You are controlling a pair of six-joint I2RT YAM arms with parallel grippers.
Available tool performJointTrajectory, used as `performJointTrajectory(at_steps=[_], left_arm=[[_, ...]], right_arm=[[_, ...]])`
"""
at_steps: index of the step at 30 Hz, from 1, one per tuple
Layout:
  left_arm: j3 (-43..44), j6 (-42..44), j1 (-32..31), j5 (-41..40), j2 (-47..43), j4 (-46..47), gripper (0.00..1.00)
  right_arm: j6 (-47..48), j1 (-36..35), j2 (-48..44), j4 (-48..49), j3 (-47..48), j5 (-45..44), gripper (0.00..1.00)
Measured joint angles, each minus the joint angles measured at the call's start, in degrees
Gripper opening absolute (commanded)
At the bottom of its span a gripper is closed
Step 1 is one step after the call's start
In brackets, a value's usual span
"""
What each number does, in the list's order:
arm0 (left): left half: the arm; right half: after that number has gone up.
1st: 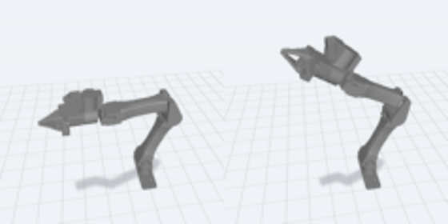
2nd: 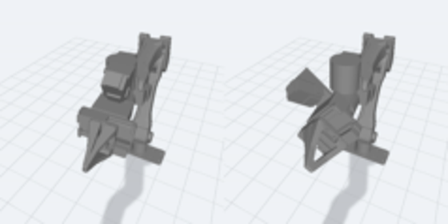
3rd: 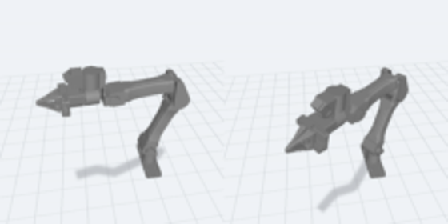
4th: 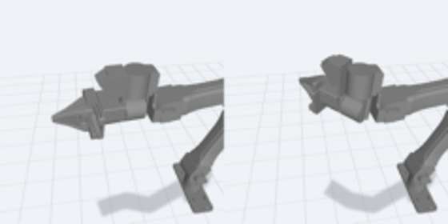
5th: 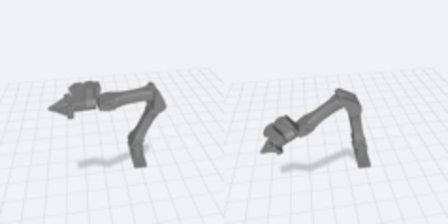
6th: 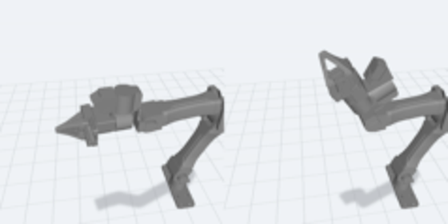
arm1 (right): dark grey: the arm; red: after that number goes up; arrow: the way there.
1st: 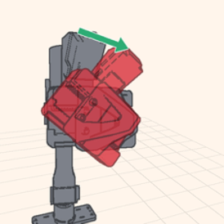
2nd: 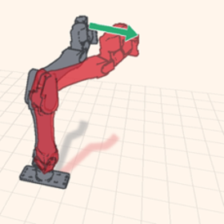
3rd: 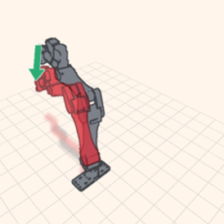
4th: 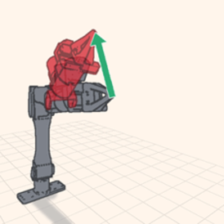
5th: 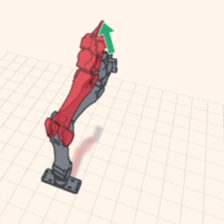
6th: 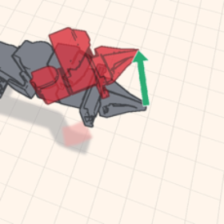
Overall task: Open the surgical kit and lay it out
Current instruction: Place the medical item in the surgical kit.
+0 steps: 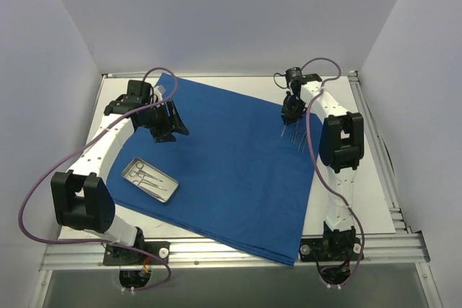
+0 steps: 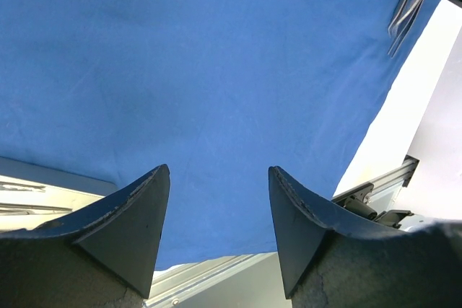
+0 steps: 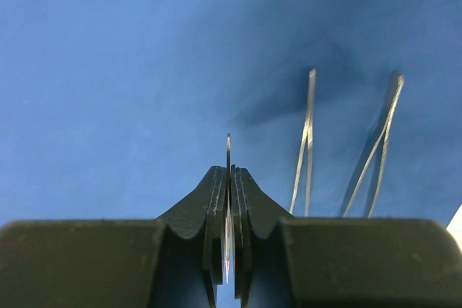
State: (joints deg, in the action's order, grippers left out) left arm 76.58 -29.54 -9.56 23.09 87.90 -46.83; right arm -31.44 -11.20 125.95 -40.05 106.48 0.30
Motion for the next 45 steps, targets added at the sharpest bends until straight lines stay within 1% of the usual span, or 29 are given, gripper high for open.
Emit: performJointTrajectory(at_steps=[6,25,34,36,41,45], left_arm=[[0.28,0.04,0.39,0.90,0.57,-0.04,0.65],[0.46,-0.07,1.57,2.67,2.89,0.09,0.65],[0.74,-0.24,1.60,2.97,3.21,0.26,0.65],[0.81,-0.24,1.60,2.99,3.28,0.28,0.65],[1.25,-0.24,1.90,3.17,3.67,0.28,0.65],[1.36,-0.22,2.21,3.19,3.74,0.28,0.65]], right_arm=[[0.26,1.03,2.25,0.24,-0.28,-1.11,0.00],[2.27,1.11,4.79,0.42,-0.20,-2.49,0.00],[3.61,1.11,5.20,0.04,0.52,-2.95,0.07],[3.72,1.11,5.22,0.00,0.57,-2.95,0.10],[4.26,1.14,5.64,-0.13,1.09,-3.08,0.15],[4.48,1.16,5.84,-0.42,1.42,-3.08,0.15]])
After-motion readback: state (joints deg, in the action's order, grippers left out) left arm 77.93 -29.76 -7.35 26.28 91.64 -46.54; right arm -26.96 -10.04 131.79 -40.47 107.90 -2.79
